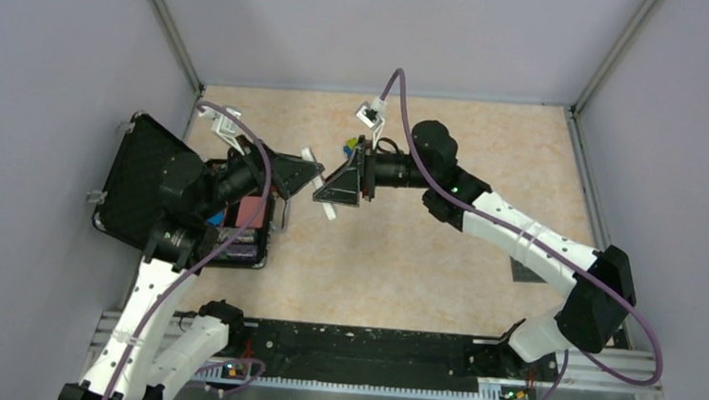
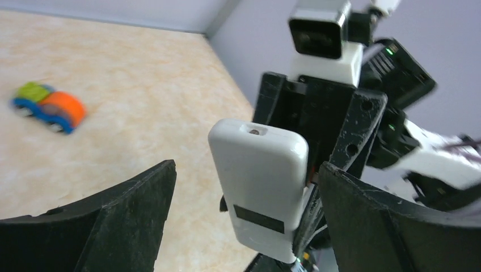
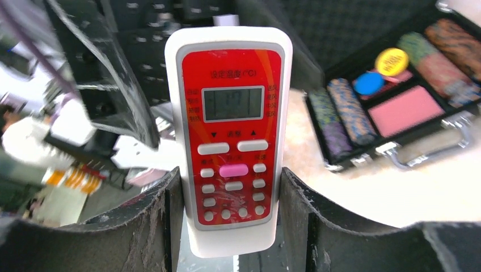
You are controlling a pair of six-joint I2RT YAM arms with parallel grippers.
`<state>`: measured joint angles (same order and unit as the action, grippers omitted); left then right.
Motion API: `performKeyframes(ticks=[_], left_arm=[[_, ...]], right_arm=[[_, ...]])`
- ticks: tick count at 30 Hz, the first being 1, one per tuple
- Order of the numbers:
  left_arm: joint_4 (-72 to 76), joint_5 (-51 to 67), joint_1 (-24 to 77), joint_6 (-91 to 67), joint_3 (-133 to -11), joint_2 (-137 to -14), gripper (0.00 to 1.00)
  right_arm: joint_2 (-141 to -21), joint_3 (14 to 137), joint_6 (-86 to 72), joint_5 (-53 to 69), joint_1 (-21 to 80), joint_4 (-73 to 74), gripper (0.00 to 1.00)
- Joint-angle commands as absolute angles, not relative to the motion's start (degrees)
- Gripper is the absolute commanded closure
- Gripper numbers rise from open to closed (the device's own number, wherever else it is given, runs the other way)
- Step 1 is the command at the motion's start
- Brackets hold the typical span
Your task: Load the batteries into the remote control
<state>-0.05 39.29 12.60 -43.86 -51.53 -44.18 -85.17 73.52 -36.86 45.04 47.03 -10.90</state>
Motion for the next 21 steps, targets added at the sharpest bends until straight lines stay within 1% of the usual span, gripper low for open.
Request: performKeyframes(ticks=[1, 4, 6, 10, 13, 18, 21], left_arm=[[-19.39, 13.64, 12.56, -34.43, -57.24, -42.03, 0.01], [-28.27, -1.2, 12.57, -32.9, -59.03, -41.54, 0.01], [-31.42, -5.9, 12.57, -31.93, -59.24, -41.0, 0.01], [-33.77, -6.69, 12.57, -31.57, -57.17, -39.06, 0.01], [-35.03, -6.39, 12.57, -32.7, -55.11, -37.27, 0.01], [-35.92, -5.16, 12.55, -35.65, -50.55, -33.35, 0.01], [-37.35, -4.91, 12.57, -36.04, -49.97, -31.82, 0.01]], right_arm=[[-83.56, 70.01, -36.27, 30.69, 43.97, -2.14, 0.67], [-81.59, 64.77, -36.99, 17.33, 40.88, 6.64, 0.68], [-80.49, 61.31, -37.73, 8.07, 38.46, 13.01, 0.69], [-79.58, 54.11, -36.6, -2.92, 31.84, 18.23, 0.68], [-81.36, 52.52, -33.19, -8.33, 27.44, 19.17, 0.67], [-89.77, 57.21, -28.23, -19.66, 23.94, 22.3, 0.67], [-94.27, 60.38, -26.76, -22.9, 23.0, 22.98, 0.65]])
